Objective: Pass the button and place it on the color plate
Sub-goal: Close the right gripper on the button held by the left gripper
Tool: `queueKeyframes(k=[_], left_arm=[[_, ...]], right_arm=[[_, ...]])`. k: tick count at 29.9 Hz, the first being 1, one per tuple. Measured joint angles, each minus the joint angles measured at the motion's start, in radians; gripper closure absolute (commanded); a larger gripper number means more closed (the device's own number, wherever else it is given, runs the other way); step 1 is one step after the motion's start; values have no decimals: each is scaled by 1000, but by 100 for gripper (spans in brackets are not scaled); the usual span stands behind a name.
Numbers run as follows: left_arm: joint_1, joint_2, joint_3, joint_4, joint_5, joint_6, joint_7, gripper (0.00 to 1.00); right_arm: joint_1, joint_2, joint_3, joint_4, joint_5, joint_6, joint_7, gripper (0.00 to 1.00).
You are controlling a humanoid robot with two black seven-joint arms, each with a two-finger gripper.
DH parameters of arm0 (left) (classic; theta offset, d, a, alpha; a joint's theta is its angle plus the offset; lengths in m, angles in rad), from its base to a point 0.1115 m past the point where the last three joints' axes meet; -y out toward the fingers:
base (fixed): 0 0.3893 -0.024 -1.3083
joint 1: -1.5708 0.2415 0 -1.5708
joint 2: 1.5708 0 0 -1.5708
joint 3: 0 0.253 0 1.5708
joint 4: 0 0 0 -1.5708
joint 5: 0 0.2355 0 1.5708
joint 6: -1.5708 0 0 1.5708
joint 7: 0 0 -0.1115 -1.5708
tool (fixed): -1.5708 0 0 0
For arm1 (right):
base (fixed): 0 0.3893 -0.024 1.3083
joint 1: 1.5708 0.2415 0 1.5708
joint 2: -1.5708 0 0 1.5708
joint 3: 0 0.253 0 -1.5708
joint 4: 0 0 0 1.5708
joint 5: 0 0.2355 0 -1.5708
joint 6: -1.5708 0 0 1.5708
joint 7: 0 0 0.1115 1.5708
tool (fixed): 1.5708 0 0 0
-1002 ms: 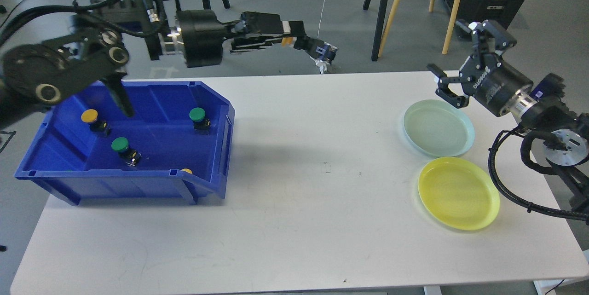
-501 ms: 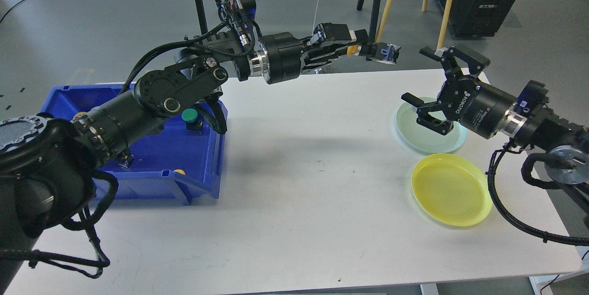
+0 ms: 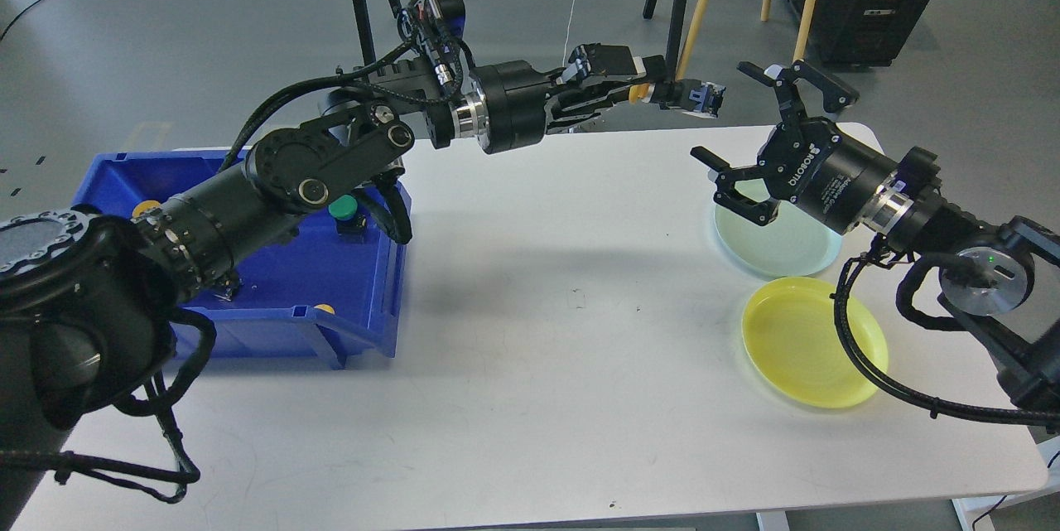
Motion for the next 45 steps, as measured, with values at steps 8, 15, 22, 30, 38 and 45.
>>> queueKeyframes(k=[8,15,22,30,38,45], left_arm=[[-2,0,0,-1,0,0,0,93],[-2,1,0,1,0,0,0,93],[0,0,1,-4,-1,0,0,92],[8,0,1,-7,-4,0,-1,93],[10,0,-14,-8,-5,0,0,94],[26,0,-48,-8,-6,0,0,94]], right_arm=[[59,31,-20,-20,1,0,-16,49],[86,26,-60,-20,-2,0,-35,93],[85,28,-47,-22,0,0,-47,99],[80,27,-44,-20,40,0,-60,99],[66,22,-42,-21,43,0,-64,32],[33,21,-41,-20,57,0,-64,2]])
